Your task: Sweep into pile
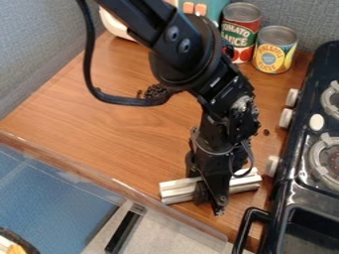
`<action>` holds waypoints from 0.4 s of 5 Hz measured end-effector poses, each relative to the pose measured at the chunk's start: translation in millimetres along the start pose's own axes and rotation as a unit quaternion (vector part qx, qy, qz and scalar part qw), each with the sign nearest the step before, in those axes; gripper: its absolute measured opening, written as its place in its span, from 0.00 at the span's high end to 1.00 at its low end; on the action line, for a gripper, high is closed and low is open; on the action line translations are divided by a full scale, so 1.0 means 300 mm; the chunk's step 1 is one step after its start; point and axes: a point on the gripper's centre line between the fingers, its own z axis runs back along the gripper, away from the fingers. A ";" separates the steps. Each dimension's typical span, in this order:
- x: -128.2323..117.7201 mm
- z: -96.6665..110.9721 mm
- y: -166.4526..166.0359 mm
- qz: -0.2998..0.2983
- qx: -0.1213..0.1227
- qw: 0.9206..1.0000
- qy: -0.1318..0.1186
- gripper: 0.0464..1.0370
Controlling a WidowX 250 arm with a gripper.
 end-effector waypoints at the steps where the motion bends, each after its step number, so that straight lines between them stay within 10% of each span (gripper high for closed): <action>1: -0.010 -0.002 0.014 0.009 -0.003 1.000 0.004 0.64; 2: -0.010 0.004 0.051 0.025 0.002 1.000 0.001 0.64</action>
